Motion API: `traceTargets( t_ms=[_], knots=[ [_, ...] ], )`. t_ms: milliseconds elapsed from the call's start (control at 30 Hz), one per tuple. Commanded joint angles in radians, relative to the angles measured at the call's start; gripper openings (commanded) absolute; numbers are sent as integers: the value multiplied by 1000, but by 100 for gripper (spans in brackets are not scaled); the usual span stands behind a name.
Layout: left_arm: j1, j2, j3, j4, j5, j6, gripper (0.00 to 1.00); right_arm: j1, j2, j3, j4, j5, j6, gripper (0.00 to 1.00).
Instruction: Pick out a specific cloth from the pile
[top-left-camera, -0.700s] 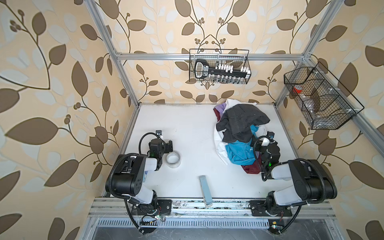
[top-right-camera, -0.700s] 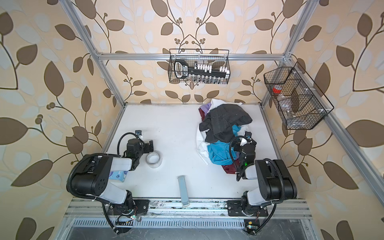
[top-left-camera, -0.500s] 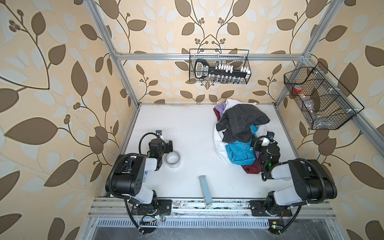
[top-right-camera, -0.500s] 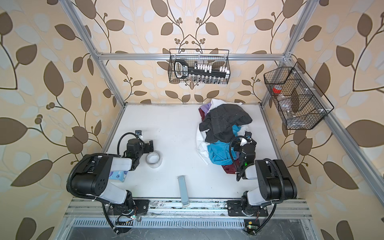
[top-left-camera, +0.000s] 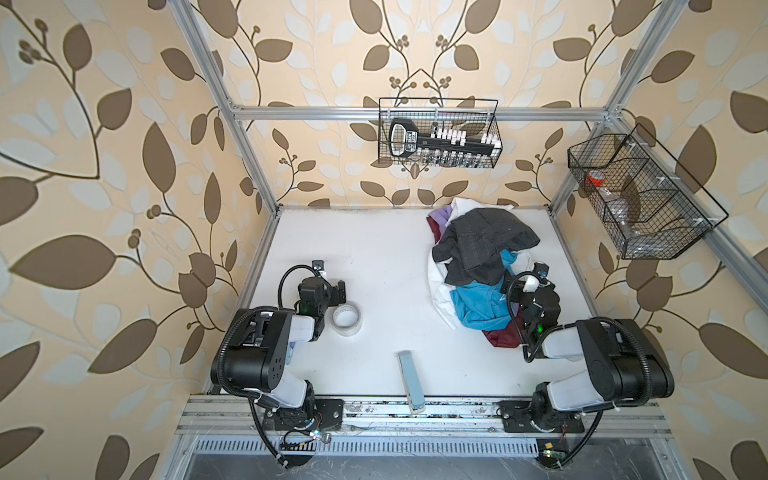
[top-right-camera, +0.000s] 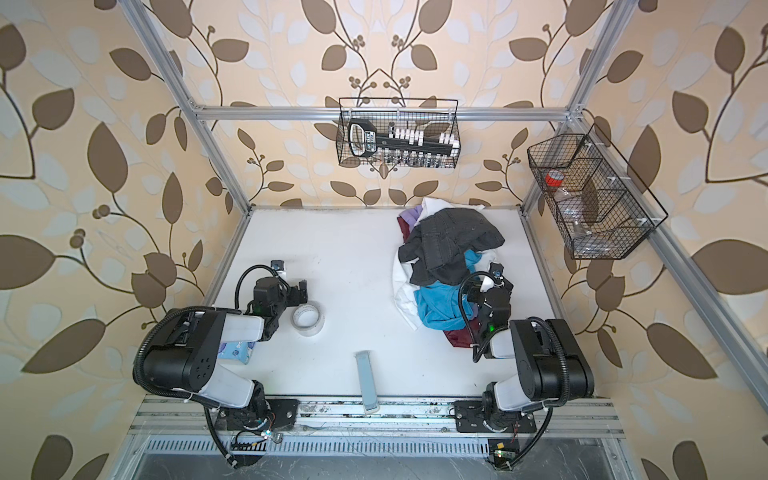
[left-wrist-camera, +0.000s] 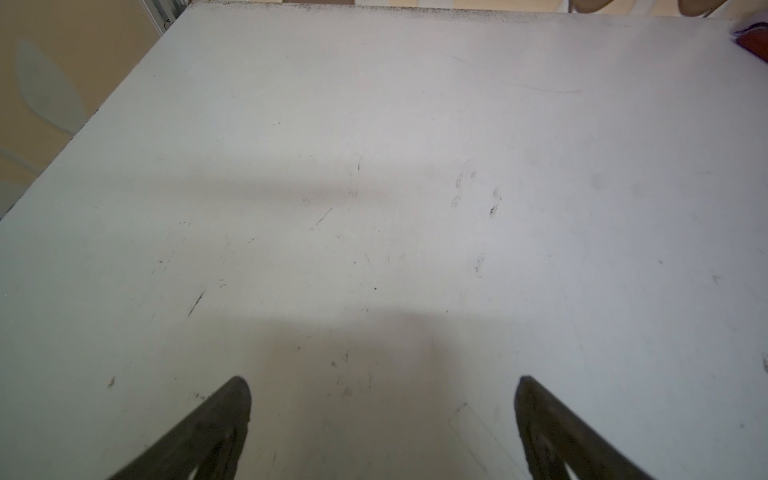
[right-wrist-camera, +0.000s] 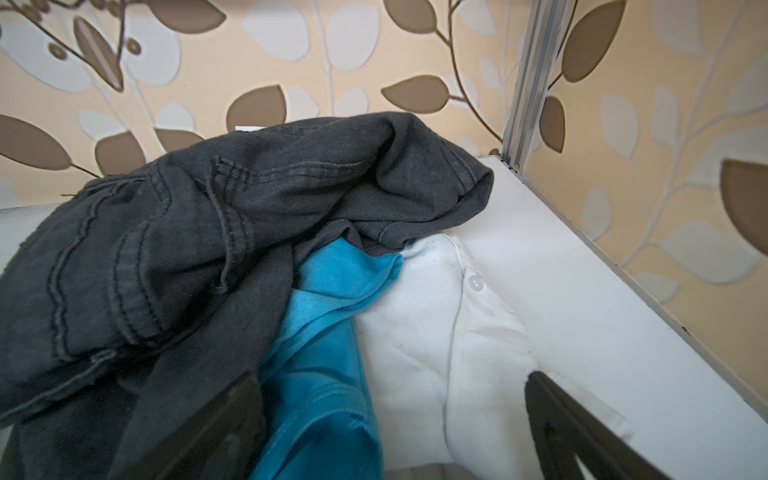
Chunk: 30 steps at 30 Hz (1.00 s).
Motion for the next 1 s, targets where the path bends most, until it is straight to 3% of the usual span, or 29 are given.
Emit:
traceTargets(
  t_ms=[0, 300, 367, 467, 633, 767, 967],
  knots=[
    [9, -24, 29, 17, 8, -4, 99, 3, 0, 2, 11, 4, 12, 100],
    [2, -34, 24, 17, -1, -1, 99, 5, -5, -4, 20, 7, 10, 100],
    [2, -34, 24, 24, -3, -1, 99, 14, -19, 6, 8, 53, 14, 99],
    [2, -103, 89, -144, -48, -13, 99, 32, -138, 102, -282, 137, 30, 100],
    [-4, -294, 204, -421, -62, -80, 99, 34, -294, 282, -705, 165, 96, 100],
    [-11, -479, 262, -597, 71, -163, 99, 35, -404, 398, -1016, 116, 162, 100],
    [-12, -629, 363, -846, 532, -249, 99, 55, -462, 517, -1329, -68, 237, 100]
  ],
)
